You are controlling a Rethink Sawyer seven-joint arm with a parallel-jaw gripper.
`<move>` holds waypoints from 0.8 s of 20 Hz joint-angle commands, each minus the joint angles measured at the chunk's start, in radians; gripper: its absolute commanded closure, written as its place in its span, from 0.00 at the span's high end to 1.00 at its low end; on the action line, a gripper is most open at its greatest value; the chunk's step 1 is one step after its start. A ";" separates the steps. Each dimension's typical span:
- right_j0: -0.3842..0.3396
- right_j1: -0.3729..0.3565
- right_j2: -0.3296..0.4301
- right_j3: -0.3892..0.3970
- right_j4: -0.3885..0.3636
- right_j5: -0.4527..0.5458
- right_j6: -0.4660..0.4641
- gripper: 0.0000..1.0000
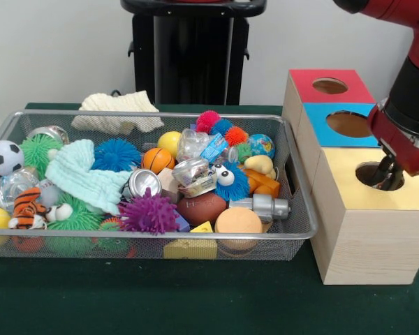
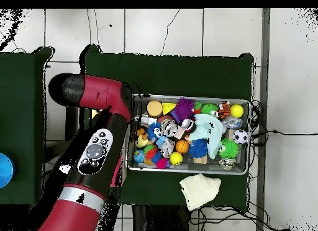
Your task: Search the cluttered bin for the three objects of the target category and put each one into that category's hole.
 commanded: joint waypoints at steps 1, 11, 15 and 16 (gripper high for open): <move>-0.024 -0.009 0.077 0.029 0.026 0.024 0.242 0.00; -0.022 0.045 0.043 0.033 0.011 -0.075 0.268 1.00; -0.021 0.045 0.038 0.027 0.017 -0.060 0.278 1.00; -0.023 0.041 0.039 0.028 0.017 -0.054 0.275 1.00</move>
